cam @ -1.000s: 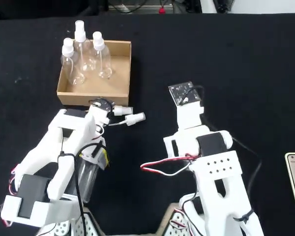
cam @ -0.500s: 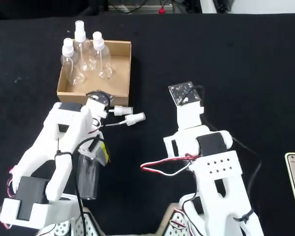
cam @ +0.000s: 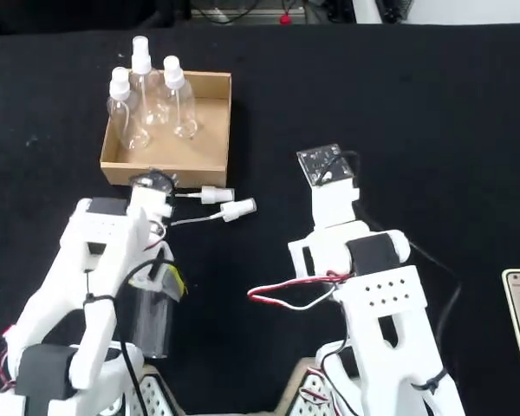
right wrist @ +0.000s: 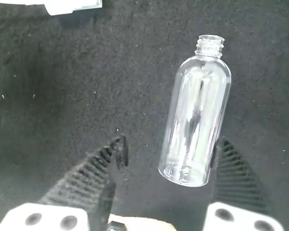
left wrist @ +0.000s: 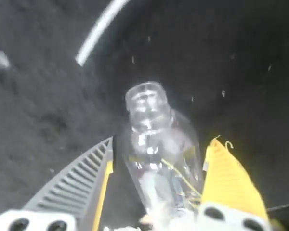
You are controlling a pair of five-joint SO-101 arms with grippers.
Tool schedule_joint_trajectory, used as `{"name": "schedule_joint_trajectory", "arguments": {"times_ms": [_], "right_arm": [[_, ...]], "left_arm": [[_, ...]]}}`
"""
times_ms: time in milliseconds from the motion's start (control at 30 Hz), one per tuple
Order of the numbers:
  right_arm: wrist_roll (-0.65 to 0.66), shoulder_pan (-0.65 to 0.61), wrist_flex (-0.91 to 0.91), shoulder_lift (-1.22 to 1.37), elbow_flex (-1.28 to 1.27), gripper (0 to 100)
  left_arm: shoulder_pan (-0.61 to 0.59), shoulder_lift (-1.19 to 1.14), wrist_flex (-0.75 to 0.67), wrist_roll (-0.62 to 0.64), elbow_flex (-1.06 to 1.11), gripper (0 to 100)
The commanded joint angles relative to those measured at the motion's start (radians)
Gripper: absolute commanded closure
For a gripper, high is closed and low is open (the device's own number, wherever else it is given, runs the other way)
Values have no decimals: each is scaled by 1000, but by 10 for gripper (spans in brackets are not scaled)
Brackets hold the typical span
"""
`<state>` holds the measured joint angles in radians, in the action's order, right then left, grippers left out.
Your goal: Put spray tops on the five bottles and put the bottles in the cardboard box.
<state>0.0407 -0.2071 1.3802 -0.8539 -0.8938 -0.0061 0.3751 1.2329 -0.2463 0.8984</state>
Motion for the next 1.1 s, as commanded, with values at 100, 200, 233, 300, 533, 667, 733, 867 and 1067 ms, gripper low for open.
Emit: {"name": "schedule_joint_trajectory", "arguments": {"times_ms": [100,200,233,300,533,667,733,867,1067], "right_arm": [[-2,-15,3,-13,62,719],[-2,-15,3,-13,62,719],[-2,-15,3,-13,62,719],[-2,-15,3,-13,62,719],[-2,-15,2,-13,62,719],[-2,-15,0,-13,64,719],[-3,-15,-12,-13,62,719],[-5,-17,-18,-13,62,719],[-5,-17,-18,-13,62,719]], "left_arm": [[-10,31,-109,38,47,707],[-4,31,-117,49,58,708],[-4,31,-117,49,58,710],[-10,31,-123,46,58,711],[-7,31,-195,12,71,720],[1,40,-221,-23,113,827],[-5,41,-213,-21,116,866],[-8,41,-212,-25,114,867],[-8,34,-212,-28,4,721]]}}
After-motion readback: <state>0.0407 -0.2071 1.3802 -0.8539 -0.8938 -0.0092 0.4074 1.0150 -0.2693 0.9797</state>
